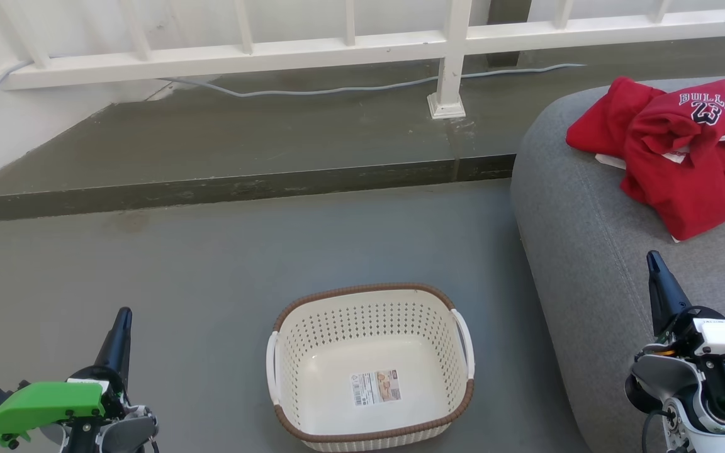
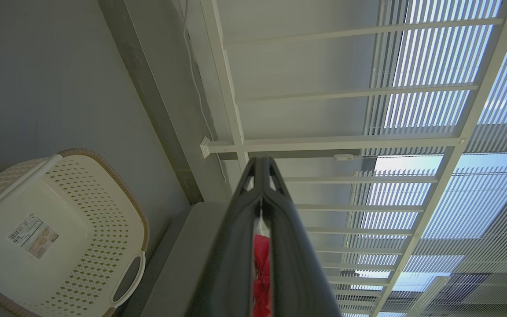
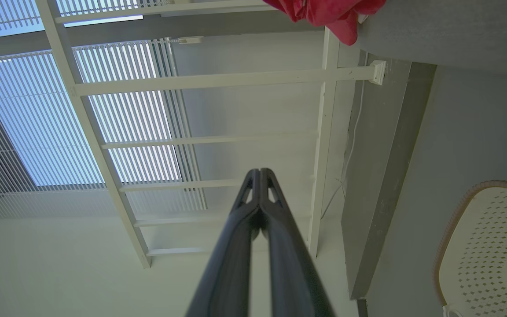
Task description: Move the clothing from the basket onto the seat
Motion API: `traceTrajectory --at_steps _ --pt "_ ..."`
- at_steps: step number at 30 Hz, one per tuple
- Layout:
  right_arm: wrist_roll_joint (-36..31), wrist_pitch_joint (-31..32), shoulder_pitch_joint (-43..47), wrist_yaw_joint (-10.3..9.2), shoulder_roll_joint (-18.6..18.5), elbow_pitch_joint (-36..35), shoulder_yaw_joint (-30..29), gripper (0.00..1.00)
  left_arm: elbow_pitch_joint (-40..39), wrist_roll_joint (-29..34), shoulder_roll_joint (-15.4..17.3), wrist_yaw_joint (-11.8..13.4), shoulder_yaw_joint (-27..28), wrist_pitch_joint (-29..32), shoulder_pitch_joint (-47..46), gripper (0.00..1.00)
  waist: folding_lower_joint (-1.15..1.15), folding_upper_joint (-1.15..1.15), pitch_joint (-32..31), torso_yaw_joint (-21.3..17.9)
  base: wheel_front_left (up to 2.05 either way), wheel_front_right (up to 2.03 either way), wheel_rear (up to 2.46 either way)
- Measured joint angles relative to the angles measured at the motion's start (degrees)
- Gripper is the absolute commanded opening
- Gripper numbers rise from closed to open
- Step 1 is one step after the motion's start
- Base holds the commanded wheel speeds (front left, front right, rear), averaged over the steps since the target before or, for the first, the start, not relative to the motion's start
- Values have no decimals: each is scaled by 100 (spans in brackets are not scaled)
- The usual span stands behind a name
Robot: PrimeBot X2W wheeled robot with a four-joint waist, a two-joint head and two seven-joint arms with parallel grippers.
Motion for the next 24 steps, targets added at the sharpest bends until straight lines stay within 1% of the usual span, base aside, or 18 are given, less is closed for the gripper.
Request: traceTrajectory --at_steps 24 --pt "0 1 -2 7 0 26 -11 0 91 0 -3 -30 8 18 -4 0 0 0 -2 1 0 0 0"
